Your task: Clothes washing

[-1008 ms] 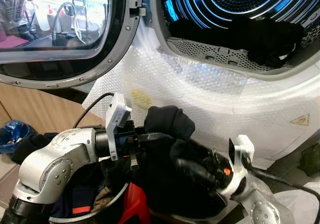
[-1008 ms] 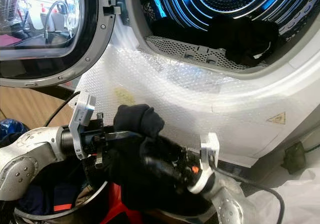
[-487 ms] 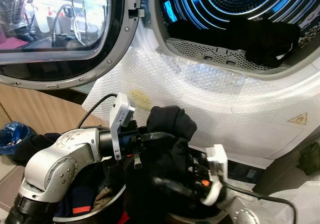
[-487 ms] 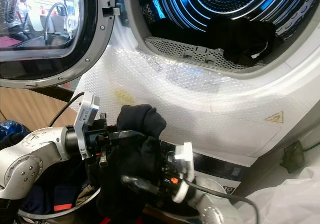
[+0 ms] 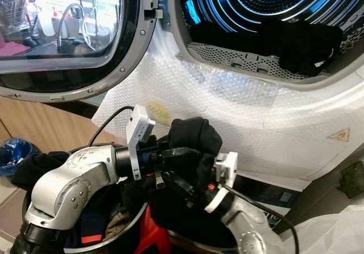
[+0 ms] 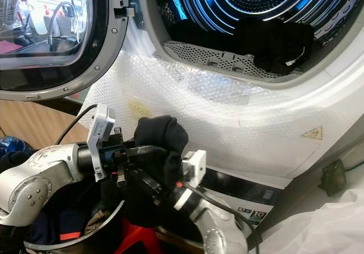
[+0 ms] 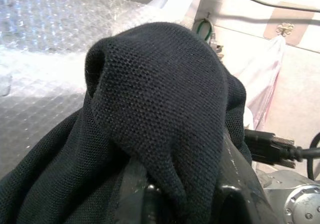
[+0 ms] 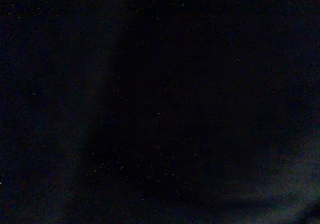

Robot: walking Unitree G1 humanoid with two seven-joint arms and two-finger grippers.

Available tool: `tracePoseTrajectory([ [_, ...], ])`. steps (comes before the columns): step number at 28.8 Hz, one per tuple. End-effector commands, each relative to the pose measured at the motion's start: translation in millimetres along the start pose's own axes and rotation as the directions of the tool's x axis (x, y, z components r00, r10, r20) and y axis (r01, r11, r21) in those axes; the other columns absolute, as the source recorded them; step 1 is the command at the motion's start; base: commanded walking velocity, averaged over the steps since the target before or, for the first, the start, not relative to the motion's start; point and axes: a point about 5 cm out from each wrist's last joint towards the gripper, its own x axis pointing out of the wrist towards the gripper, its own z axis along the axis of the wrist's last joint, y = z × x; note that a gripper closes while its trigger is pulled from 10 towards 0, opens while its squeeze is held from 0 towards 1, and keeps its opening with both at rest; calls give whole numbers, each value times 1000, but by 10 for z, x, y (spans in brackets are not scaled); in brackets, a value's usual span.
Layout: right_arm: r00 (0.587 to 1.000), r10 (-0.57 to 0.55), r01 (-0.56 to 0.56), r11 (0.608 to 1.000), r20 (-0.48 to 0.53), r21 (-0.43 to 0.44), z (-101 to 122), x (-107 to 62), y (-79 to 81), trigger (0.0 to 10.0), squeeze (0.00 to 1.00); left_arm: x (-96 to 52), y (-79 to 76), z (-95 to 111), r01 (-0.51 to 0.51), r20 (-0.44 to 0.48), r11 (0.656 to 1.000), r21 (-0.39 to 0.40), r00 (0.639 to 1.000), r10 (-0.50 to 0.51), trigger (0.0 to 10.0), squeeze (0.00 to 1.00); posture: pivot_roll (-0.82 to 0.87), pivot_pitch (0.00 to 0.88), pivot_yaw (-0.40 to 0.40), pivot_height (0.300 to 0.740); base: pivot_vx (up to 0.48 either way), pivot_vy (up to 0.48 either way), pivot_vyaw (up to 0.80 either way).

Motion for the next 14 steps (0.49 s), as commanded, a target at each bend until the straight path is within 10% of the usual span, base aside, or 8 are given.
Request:
tracePoseTrajectory([
  [1,999,-9,9,1000,-40,18,-108,69,38,10000,1000,88,-66,114,56,43,997,48,997,-58,0,0,2,57,-35,740,0,0,0],
  [8,950,-256,257,966,-180,-19,-388,229,-100,10000,1000,136,-72,90,39,58,998,41,997,-41,0,0,2,60,-38,740,0,0,0],
  [9,936,-302,307,952,-180,-2,-410,247,-136,10000,337,160,-77,94,36,67,999,40,997,-39,0,0,6,59,-41,740,0,0,0],
  [10,936,-302,307,952,-180,-2,-410,247,-136,10000,337,160,-77,94,36,67,999,40,997,-39,0,0,6,59,-41,740,0,0,0],
  [11,923,-332,342,939,-197,22,-434,260,-161,10000,0,179,-74,104,27,77,999,42,997,-30,0,0,7,59,-42,740,0,0,0],
  [14,922,-332,344,939,-200,29,-442,270,-161,10000,0,189,-68,112,17,86,999,44,996,-21,0,0,7,59,-42,740,0,0,0],
])
